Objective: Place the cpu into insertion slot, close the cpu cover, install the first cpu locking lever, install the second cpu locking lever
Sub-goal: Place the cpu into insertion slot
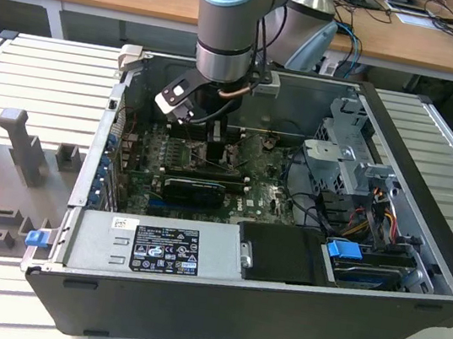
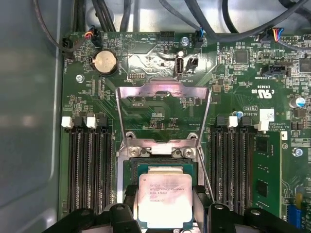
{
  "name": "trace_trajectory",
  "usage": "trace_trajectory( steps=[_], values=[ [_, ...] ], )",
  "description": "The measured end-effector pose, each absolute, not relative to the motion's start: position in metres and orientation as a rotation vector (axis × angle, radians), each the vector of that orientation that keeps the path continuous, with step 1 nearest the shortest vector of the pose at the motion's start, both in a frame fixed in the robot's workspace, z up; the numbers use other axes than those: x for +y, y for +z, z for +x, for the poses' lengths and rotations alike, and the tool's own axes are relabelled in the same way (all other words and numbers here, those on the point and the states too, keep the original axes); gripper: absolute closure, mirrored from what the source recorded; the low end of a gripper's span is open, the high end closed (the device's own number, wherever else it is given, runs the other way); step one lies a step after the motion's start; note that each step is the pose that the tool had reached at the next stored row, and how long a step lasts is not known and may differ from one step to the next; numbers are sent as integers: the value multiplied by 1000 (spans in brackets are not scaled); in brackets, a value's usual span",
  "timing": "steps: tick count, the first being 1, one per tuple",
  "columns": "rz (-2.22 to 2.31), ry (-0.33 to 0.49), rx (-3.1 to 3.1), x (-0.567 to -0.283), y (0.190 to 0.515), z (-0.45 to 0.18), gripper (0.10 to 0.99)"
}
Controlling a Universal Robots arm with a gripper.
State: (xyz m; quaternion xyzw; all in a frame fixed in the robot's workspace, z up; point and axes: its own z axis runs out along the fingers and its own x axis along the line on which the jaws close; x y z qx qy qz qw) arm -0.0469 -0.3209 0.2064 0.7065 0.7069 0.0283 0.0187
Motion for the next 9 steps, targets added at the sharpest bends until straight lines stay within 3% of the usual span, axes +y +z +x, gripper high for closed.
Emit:
trace_trajectory(
  steps=[9],
  values=[
    [2197,86,2192,-320,201,-47,549]
  ],
)
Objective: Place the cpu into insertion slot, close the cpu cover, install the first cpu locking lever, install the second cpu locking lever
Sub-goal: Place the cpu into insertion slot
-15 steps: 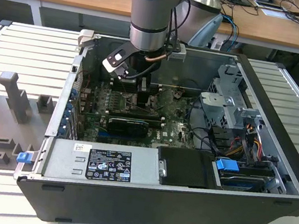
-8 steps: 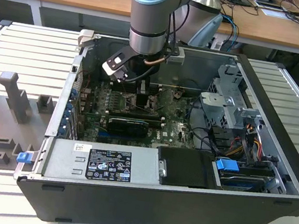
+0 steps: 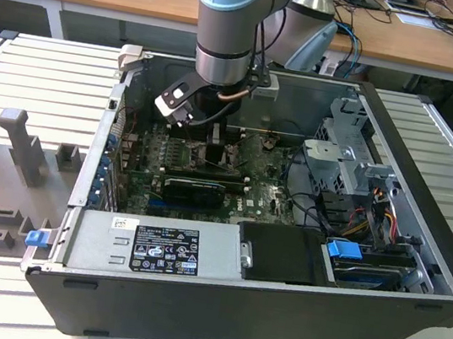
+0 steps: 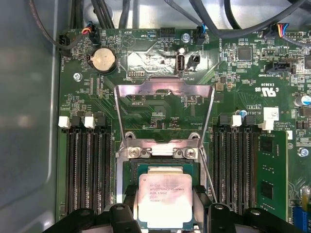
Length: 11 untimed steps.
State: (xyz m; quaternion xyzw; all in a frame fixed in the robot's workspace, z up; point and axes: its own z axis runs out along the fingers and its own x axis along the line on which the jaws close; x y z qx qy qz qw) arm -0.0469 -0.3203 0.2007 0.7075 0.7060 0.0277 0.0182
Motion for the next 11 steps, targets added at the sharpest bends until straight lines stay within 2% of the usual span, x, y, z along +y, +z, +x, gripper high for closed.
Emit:
trace_trajectory(
  steps=[6,7,8,11],
  values=[
    [2197,85,2192,-320,201,-47,549],
    [2197,85,2192,-320,201,-47,533],
    [2197,85,2192,-320,201,-47,471],
    [2197,86,2192,-319,200,-47,471]
  ],
)
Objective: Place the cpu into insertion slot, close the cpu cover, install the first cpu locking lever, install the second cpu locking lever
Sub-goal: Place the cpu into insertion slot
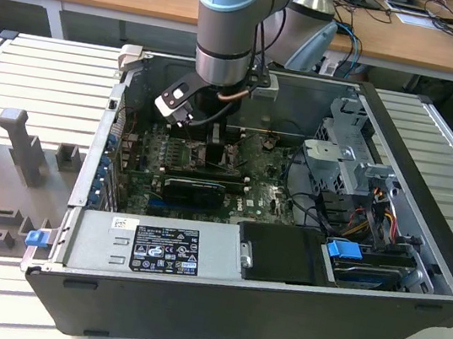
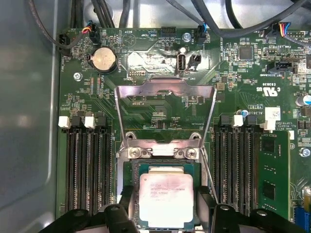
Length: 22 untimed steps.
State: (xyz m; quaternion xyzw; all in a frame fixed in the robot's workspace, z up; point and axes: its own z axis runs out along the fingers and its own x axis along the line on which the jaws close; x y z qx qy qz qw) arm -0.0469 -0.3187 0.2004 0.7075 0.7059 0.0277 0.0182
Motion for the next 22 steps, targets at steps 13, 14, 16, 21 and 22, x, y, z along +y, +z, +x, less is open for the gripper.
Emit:
trace_trajectory(
  steps=[13,14,16,21,22],
  values=[
    [2197,86,2193,-315,204,-47,471],
    [2197,86,2192,-315,206,-47,471],
    [2196,84,2192,-315,211,-47,471],
    [2187,64,2184,-317,215,-47,553],
    [2186,63,2183,-317,215,-47,616]
  ],
)
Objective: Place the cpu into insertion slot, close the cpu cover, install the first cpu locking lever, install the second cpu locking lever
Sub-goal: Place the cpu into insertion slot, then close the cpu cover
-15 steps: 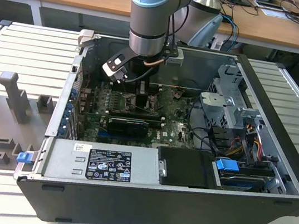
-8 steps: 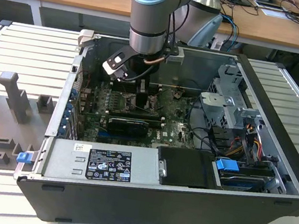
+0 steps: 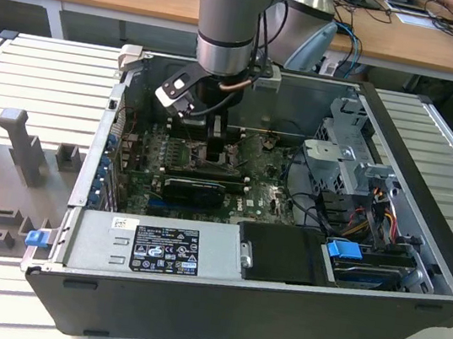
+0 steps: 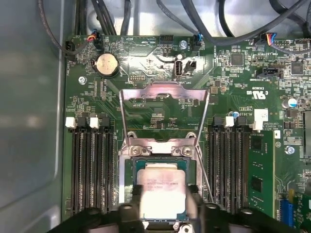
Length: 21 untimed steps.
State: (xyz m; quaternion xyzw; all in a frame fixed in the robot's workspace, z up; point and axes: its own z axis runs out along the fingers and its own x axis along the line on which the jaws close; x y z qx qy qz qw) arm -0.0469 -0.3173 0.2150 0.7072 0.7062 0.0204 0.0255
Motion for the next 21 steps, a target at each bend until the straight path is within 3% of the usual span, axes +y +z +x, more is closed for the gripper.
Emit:
trace_trajectory(
  steps=[1,2,5,6,8,21],
  values=[
    [2186,63,2183,-318,215,-47,675],
    [2186,63,2183,-318,215,-47,675],
    [2186,63,2183,-319,216,-47,859],
    [2186,63,2183,-319,216,-47,859],
    [2186,62,2183,-319,217,-47,980],
    [2186,62,2183,-319,224,-47,980]
  ],
)
